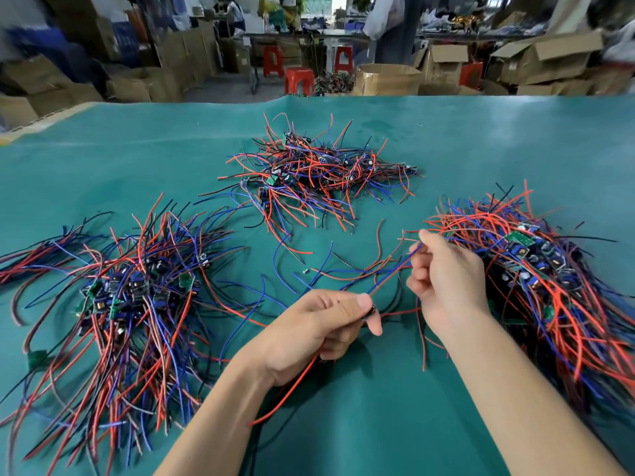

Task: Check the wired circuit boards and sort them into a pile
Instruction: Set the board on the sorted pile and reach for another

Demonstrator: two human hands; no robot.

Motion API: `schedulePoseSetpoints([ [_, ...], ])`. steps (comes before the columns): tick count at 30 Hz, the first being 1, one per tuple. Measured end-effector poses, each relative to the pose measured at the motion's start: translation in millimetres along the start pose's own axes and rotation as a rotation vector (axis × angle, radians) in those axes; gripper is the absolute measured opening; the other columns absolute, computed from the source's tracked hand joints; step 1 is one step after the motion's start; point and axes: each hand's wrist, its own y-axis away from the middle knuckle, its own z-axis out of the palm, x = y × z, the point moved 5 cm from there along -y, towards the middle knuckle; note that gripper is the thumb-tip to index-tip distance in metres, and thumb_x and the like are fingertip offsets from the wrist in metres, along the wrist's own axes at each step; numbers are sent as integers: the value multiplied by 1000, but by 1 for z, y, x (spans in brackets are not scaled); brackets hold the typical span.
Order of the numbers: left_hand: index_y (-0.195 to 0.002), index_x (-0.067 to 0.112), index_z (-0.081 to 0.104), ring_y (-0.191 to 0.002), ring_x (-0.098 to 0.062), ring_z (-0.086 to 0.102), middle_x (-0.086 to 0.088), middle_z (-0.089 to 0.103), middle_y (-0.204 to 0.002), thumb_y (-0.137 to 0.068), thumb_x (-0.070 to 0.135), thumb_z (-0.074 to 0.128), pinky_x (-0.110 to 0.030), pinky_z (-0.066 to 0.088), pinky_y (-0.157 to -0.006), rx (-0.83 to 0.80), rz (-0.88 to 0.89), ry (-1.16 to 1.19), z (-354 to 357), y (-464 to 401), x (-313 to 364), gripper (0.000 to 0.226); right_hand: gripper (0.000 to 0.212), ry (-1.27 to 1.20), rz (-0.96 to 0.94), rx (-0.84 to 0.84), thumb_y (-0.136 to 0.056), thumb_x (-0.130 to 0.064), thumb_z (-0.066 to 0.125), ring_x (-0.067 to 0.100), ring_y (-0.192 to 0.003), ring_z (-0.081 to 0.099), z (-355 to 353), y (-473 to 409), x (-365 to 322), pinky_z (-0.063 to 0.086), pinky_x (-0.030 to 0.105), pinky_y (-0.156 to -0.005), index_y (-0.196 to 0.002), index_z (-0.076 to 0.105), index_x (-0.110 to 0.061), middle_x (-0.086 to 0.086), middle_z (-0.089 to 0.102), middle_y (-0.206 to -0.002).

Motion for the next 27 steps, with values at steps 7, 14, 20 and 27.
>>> schedulePoseSetpoints([
  [7,-104,3,70,-55,-14,13,0,17,-62,-97,34,53,-21,21,-48,111,40,108,-7,-4,-2,36,29,-306,126,-105,-104,-26,55,8,-53,67,3,1,-5,54,19,-51,-91,67,-3,7,74,-69],
  [14,-80,14,64,-54,-12,22,1,31,-61,-97,2,43,-22,25,-49,306,30,288,-17,-8,-6,29,25,658,-345,-570,-89,-40,69,7,-77,69,30,28,-4,50,19,-68,-85,80,-17,0,78,-81],
  [20,-75,17,60,-51,-13,27,-1,43,-57,-100,24,54,-20,34,-46,296,88,143,-17,-9,-8,27,15,602,-382,-647,-78,-16,87,9,-82,72,33,33,-1,55,30,-82,-89,79,-22,-6,78,-85],
  [27,-96,11,71,-47,-13,28,-15,64,-63,-103,31,48,-20,28,-43,245,88,72,-18,-8,-8,31,18,521,-326,-627,-70,-24,84,15,-59,64,33,34,-2,53,27,-63,-85,75,-20,3,73,-72],
])
